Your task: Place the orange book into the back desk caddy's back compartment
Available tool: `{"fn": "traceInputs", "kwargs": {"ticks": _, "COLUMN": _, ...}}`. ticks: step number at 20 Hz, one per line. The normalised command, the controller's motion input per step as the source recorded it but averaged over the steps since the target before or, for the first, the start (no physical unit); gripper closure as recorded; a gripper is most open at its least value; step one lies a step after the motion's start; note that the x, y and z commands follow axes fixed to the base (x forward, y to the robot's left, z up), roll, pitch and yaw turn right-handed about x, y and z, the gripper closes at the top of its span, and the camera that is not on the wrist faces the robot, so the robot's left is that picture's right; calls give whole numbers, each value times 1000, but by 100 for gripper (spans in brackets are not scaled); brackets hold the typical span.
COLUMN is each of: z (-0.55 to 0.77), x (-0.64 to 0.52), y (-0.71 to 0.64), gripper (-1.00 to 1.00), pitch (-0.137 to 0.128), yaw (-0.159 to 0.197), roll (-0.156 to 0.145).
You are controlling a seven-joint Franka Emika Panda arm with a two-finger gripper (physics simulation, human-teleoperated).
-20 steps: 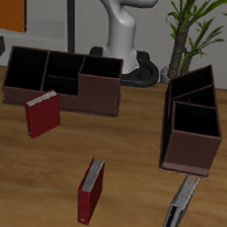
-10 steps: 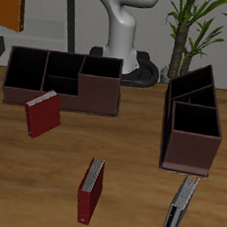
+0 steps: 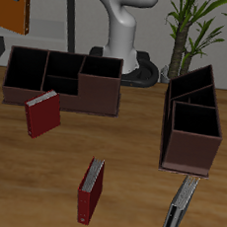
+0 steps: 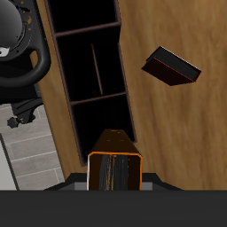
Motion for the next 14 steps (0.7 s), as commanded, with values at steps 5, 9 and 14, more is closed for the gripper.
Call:
{"fn": "traceInputs", "kwargs": {"ticks": 5, "z": 53, "x": 136, "y": 141, "gripper": 100, "pitch": -10, "yaw": -1, "roll": 29}}
{"fn": "traceInputs", "kwargs": {"ticks": 9, "z": -48, "x": 33, "y": 441, "gripper": 100, "pitch": 7, "yaw": 93, "roll": 96}}
{"fn": "traceInputs", "kwargs": {"ticks": 14, "z": 2, "x": 38, "y": 378, "gripper": 100, "pitch": 10, "yaw": 31, "roll": 65}}
